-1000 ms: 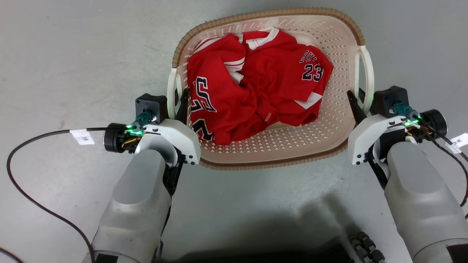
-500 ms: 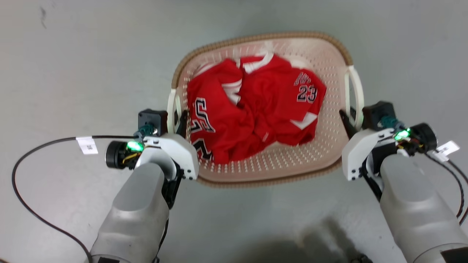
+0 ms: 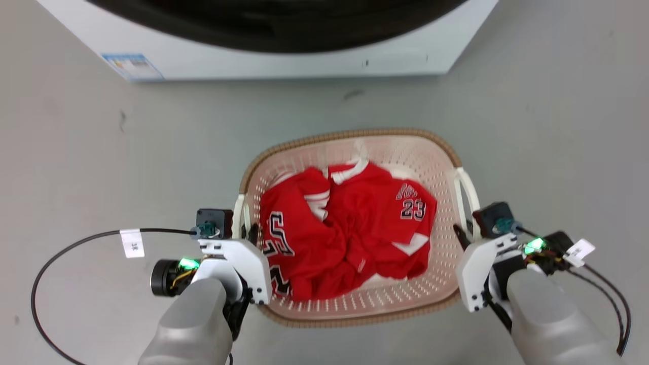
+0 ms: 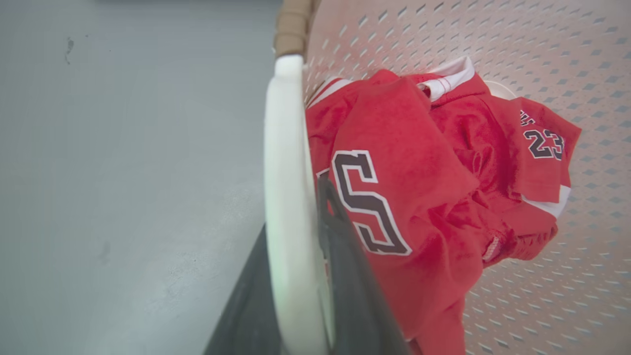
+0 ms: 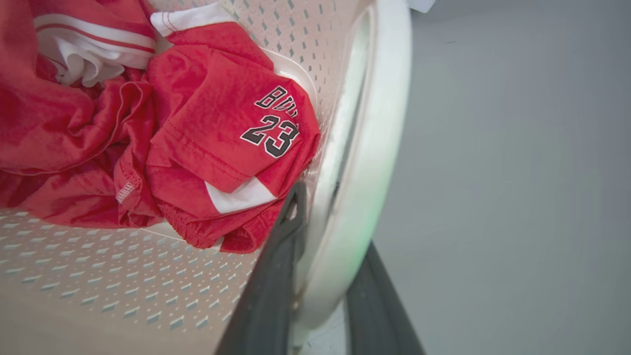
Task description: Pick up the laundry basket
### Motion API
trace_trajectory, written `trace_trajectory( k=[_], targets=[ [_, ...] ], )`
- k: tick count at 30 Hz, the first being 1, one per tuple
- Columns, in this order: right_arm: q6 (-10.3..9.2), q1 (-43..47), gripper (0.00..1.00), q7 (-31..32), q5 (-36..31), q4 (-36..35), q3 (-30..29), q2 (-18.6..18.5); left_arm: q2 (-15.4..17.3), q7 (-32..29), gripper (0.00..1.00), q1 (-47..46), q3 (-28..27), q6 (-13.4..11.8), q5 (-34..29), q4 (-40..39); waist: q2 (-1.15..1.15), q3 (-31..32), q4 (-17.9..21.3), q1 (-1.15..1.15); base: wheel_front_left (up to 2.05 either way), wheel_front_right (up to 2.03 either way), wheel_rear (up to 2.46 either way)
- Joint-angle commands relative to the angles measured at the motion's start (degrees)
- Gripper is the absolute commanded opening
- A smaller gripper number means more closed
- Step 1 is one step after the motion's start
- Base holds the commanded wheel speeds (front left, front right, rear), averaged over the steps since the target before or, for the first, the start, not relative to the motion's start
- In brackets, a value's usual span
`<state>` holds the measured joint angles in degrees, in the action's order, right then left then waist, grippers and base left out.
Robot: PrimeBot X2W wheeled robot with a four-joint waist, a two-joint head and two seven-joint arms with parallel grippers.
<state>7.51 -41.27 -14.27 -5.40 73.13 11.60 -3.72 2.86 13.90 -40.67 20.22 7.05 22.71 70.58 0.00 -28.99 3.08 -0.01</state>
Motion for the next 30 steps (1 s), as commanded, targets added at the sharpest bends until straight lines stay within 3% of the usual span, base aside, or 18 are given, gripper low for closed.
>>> trace_trajectory(
  k=[1,18,30],
  targets=[
    [-0.04,1.19,0.00,0.42,0.46,0.27,1.04,-0.01,0.04,-0.60,0.00,0.95,1.01,0.66,0.54,0.21,0.00,4.99,-0.46,0.01,0.00,0.00,0.00],
    [-0.03,9.03,0.00,10.02,11.14,0.68,13.72,0.86,-0.05,-10.76,0.00,8.17,7.67,0.71,8.75,1.99,0.00,21.26,-2.70,0.01,0.00,0.00,0.00],
    [-0.01,12.22,0.00,15.15,21.13,0.02,23.10,0.87,0.63,-16.16,0.00,11.48,11.40,0.72,13.26,0.88,0.00,26.86,-2.68,0.01,0.00,0.00,0.00]
  ],
)
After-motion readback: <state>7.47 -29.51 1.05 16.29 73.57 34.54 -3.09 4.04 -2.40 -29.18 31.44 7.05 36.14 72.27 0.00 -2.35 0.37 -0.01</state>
